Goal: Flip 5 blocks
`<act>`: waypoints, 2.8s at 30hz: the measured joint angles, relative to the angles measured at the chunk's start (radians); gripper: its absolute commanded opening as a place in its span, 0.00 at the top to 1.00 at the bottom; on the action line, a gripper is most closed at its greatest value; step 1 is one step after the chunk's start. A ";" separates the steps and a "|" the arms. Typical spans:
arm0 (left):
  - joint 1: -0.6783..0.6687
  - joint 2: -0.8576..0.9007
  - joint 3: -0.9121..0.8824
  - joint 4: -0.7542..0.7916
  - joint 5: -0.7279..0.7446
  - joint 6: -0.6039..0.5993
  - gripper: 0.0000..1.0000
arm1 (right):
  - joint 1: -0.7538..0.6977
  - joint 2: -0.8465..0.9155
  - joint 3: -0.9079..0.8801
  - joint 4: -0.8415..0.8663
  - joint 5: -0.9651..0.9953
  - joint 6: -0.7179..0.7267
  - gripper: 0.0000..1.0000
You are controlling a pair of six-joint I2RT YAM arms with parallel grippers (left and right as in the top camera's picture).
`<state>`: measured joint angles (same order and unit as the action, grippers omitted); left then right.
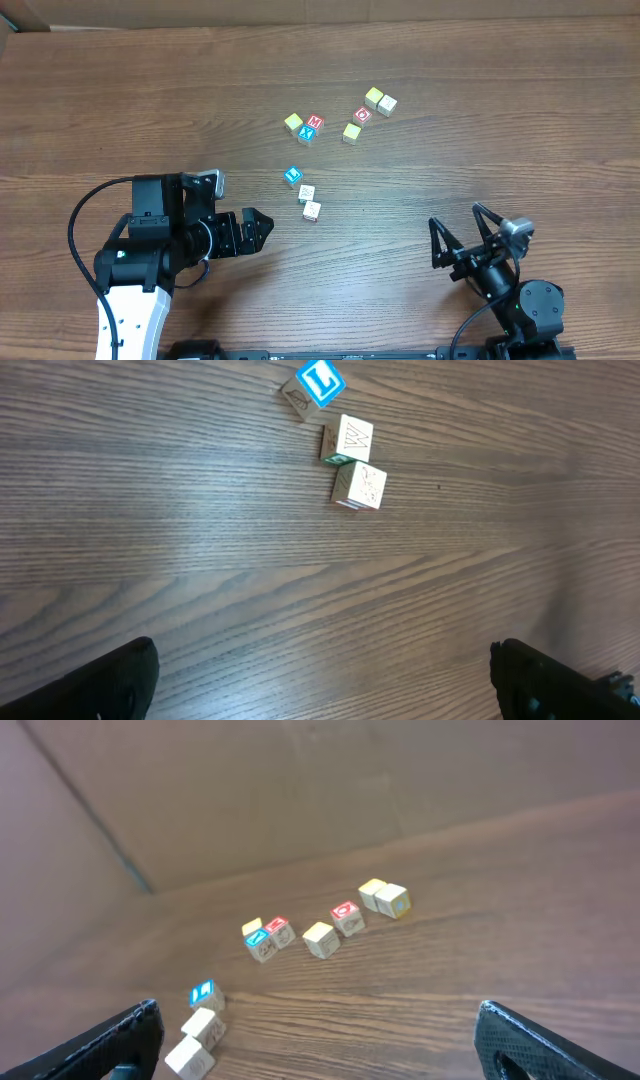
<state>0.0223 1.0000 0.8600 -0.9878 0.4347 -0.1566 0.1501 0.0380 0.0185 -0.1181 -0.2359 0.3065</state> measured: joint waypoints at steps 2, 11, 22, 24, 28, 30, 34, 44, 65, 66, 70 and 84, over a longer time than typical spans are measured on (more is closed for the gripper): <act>0.000 0.000 0.000 0.005 0.000 0.000 0.00 | 0.000 0.008 0.000 -0.003 0.015 0.033 0.00; 0.000 0.000 0.000 0.016 0.000 0.000 0.00 | 0.000 0.087 0.088 -0.201 0.015 0.083 0.00; -0.015 0.053 0.023 0.013 0.000 0.000 0.00 | 0.000 0.455 0.417 -0.341 -0.019 0.085 0.00; -0.037 0.080 0.062 -0.001 -0.002 0.000 0.00 | 0.000 0.563 0.493 -0.396 -0.048 0.085 0.00; -0.091 0.145 0.188 -0.054 -0.028 0.000 0.00 | 0.000 0.790 0.642 -0.540 -0.114 0.085 0.00; -0.117 0.181 0.255 -0.088 -0.052 -0.001 0.00 | 0.000 0.900 0.719 -0.633 -0.139 0.085 0.00; -0.170 0.272 0.392 -0.172 -0.095 -0.001 0.00 | 0.000 1.086 0.871 -0.841 -0.167 0.048 0.00; -0.200 0.512 0.574 -0.364 -0.133 -0.007 0.00 | 0.000 1.227 0.967 -1.012 -0.156 -0.010 0.00; -0.200 0.594 0.574 -0.314 -0.133 0.163 0.00 | 0.000 1.227 0.967 -1.043 -0.160 -0.018 0.00; -0.201 0.594 0.574 -0.309 -0.132 0.169 0.00 | 0.000 1.227 0.967 -1.043 -0.161 -0.018 0.00; -0.200 0.594 0.574 -0.283 -0.132 0.190 0.00 | 0.000 1.227 0.967 -1.043 -0.161 -0.018 0.00; -0.201 0.594 0.574 -0.279 -0.132 0.194 0.00 | 0.000 1.227 0.967 -1.064 -0.160 -0.018 0.00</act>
<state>-0.1783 1.5936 1.4342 -1.2667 0.3023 0.0372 0.1505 1.2652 0.9855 -1.1816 -0.3962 0.2882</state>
